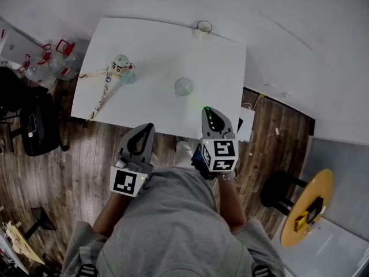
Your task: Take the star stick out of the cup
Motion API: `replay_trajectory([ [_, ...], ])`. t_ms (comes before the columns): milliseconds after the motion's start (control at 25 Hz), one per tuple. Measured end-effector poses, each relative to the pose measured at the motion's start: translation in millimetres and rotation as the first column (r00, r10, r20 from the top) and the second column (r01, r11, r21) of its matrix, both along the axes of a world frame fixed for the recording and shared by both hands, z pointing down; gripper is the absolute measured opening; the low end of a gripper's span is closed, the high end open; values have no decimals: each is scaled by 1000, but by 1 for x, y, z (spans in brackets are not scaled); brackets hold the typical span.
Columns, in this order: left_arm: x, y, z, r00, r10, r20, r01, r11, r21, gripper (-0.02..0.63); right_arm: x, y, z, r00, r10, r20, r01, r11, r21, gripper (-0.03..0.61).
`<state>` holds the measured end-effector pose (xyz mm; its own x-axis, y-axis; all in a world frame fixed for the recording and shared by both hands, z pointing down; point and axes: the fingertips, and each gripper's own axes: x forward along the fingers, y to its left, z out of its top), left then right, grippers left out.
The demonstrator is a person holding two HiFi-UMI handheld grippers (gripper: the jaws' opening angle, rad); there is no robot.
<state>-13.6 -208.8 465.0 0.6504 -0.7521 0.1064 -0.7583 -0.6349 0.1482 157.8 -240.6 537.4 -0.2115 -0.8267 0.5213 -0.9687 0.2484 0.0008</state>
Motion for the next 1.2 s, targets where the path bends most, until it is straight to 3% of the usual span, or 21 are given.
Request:
replay_trajectory([
  [520, -5, 10, -6, 985, 170, -9, -169, 984, 46, 31, -7, 48, -43, 987, 162, 3, -161, 980, 116, 44],
  [1200, -28, 15, -17, 973, 231, -15, -228, 969, 92, 31, -31, 88, -56, 965, 253, 66, -261, 952, 162, 44],
])
